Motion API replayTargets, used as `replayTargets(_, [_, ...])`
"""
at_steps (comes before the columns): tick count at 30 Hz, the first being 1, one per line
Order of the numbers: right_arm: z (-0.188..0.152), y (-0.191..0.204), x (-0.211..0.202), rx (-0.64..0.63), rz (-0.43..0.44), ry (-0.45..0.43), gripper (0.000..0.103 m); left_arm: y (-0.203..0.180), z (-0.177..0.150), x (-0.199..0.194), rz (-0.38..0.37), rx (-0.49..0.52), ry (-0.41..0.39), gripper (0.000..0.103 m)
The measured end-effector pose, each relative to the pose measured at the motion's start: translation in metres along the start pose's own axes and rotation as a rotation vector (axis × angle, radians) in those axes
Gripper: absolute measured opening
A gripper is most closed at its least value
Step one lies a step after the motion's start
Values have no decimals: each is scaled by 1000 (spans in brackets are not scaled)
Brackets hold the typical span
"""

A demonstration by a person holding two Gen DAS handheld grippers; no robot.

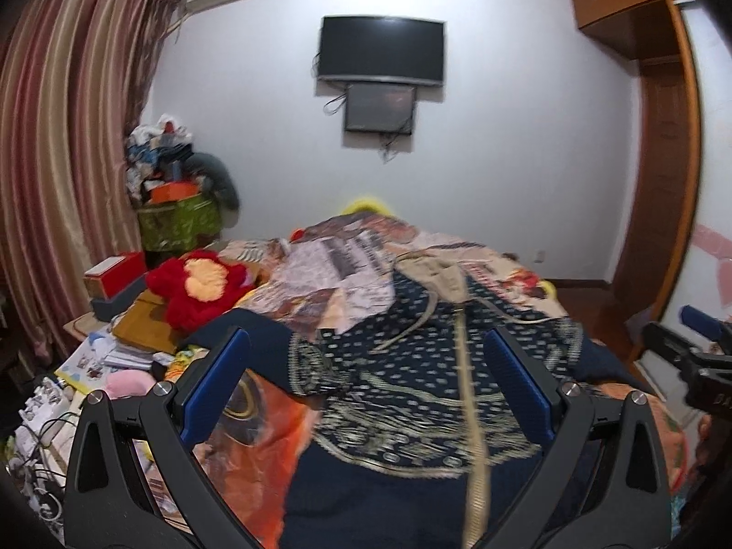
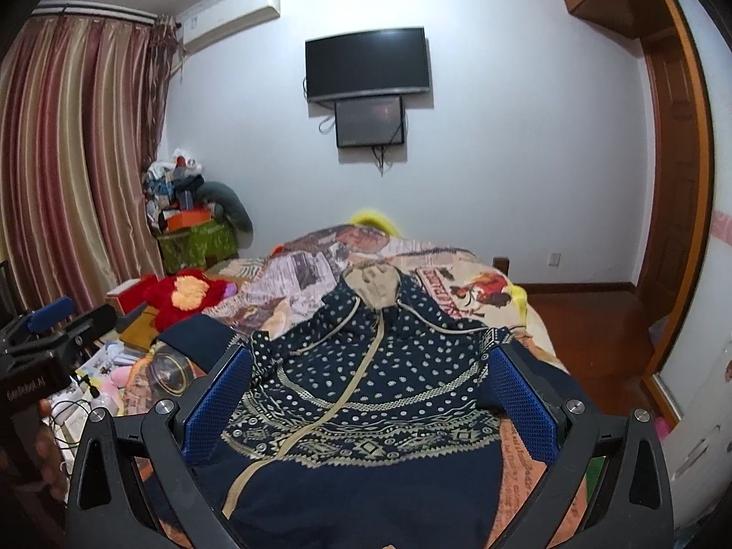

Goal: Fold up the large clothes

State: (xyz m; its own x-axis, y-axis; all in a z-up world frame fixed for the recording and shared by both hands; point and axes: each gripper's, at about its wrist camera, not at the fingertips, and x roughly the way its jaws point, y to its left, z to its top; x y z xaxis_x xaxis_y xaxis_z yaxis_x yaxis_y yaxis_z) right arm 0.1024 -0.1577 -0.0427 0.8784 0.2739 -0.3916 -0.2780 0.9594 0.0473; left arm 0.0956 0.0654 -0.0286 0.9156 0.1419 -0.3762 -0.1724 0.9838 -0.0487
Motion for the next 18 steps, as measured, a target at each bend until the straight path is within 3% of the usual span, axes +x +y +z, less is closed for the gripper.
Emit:
replayTargets(8, [24, -6, 79, -9, 6, 40, 103, 69, 14, 95, 133, -14, 154, 103])
replayTargets(15, [48, 1, 151, -91, 21, 78, 103, 143, 1, 191, 195, -131, 403, 103])
replayTargets(18, [48, 9, 177, -139, 28, 106, 103, 173, -11, 235, 260, -188, 519, 103])
